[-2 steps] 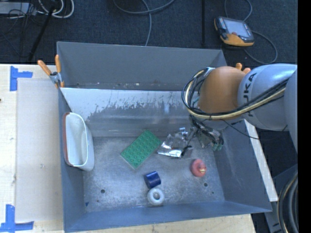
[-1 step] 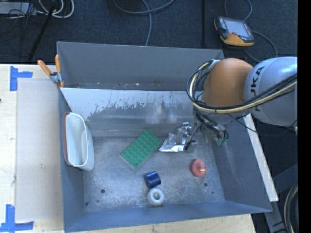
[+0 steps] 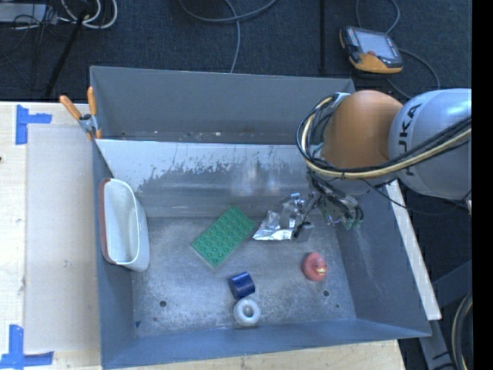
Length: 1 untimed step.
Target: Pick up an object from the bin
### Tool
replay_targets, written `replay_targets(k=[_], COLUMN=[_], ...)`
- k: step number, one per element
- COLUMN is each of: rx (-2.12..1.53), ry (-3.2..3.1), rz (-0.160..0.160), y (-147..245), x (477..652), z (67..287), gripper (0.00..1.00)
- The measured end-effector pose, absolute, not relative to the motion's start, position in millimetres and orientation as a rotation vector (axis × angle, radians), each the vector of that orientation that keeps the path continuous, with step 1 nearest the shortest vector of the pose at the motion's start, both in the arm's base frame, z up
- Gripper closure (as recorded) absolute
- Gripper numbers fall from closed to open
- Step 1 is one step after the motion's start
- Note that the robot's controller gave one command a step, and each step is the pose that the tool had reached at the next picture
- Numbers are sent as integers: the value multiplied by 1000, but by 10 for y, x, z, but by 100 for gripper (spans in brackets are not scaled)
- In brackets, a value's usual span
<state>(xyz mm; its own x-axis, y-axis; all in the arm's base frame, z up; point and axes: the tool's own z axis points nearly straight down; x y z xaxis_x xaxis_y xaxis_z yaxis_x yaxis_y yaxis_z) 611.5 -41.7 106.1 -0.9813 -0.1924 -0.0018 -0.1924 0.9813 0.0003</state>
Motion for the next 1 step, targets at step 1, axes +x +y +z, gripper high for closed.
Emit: replay_targets(k=[1], rx=[-301], ry=[3122], rz=[-1], y=[-414], x=[6129], z=[1570], gripper=[100])
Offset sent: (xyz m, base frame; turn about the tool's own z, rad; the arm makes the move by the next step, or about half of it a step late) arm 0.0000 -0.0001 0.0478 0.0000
